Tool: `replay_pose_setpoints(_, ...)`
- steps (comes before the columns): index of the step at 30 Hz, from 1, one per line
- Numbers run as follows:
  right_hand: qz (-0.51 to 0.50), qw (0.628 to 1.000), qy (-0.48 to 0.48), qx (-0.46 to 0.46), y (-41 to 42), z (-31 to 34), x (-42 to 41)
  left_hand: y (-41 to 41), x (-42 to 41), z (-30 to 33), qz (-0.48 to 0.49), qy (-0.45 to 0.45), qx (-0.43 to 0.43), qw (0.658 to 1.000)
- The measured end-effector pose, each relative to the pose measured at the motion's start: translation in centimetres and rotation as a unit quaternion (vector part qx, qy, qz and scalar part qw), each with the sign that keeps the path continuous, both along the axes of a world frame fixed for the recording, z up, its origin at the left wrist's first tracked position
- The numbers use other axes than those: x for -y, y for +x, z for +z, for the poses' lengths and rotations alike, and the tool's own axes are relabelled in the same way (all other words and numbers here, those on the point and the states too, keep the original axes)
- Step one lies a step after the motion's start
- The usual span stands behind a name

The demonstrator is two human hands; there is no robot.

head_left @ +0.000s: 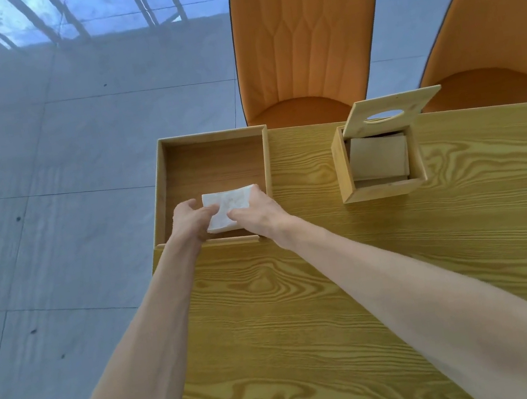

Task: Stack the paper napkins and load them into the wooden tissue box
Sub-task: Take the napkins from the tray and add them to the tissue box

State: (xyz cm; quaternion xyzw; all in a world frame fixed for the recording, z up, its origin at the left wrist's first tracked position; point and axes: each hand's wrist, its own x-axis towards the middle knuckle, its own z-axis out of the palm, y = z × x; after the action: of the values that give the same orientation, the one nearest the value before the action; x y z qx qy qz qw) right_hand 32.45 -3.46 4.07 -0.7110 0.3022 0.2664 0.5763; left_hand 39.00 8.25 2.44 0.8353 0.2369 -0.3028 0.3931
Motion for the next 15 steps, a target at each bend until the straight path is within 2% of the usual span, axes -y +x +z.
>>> replay_pose_setpoints(7,-0.045,0.998,0.044,-0.017,-0.4,-0.2,0.8,-0.5,0.2,-0.2,-0.083,0.018,0.004,0.996)
replay_pose_setpoints(12,-0.120,0.991,0.055,-0.034,0.0,-0.3,1.2,-0.9,0.3,-0.4,-0.087,0.023,0.012,0.996)
replay_pose_setpoints(15,-0.129,0.989,0.058,-0.038,0.1,-0.6,1.1,-0.9,0.5,-0.5,-0.084,0.018,0.019,0.996)
